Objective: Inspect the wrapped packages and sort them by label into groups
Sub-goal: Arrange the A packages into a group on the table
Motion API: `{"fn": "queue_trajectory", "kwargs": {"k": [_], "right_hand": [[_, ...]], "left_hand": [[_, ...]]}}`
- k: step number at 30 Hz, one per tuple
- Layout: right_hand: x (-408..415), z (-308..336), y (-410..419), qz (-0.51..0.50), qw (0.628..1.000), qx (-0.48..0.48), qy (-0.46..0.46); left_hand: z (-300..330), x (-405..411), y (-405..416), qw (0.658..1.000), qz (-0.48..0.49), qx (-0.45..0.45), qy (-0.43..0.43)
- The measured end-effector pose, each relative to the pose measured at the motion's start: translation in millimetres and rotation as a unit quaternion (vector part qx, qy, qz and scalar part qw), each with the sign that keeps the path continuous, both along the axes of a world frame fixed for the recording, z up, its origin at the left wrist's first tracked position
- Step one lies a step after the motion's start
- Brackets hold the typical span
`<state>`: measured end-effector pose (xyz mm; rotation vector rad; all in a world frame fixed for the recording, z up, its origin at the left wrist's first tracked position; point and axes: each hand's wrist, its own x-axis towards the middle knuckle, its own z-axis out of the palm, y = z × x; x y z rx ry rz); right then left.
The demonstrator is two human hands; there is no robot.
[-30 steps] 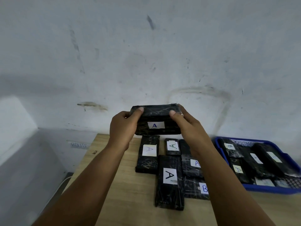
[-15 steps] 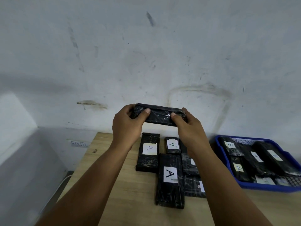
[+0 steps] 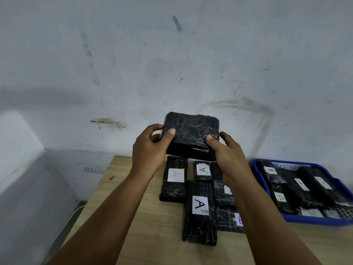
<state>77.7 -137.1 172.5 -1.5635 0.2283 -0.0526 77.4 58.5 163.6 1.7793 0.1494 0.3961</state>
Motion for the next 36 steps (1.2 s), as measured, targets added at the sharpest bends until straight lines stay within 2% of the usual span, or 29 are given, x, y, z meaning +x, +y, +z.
{"fn": "queue_trajectory", "kwargs": {"k": [4,12,16,19,22,25,28,33,36], "right_hand": [[-2.7,1.3,-1.9,0.034,0.999,-0.028,0.01],[0.1,-14.2,-2.3,0.039,0.998,-0.046,-0.036],[-3.4,-17.2,-2.5,0.064,0.995,-0.055,-0.059],[-5.6,-11.7,-3.7,0.082,0.996,-0.041,-0.014],[-1.6,-13.5,-2.2,0.051,0.998,0.009,0.033],[1.6,-16.1,-3.7,-0.015,0.999,0.036,-0.006],[-1.6,-22.5,-3.5,-0.021,0.999,0.027,-0.034],[-9.4,-29.8,2.2,0.038,0.998,0.025,-0.047],[-9.4,-33.7,0.2,0.038,0.998,0.033,-0.047]], "left_hand": [[-5.8,3.2,6.0,0.999,0.008,-0.037,0.02],[3.9,1.6,8.2,0.996,-0.047,-0.008,0.072],[1.1,-1.0,8.8,0.997,-0.055,0.005,0.046],[-5.0,0.2,11.6,0.998,-0.056,0.012,0.017],[-11.2,-0.5,11.8,0.996,-0.08,0.036,-0.012],[-12.8,-2.8,10.8,0.991,-0.113,0.067,0.002],[-8.5,-6.0,7.3,0.991,-0.129,0.023,0.026],[-15.4,-1.9,6.7,0.999,-0.024,-0.03,0.008],[-22.9,0.0,13.6,0.997,-0.046,-0.066,0.02]]}}
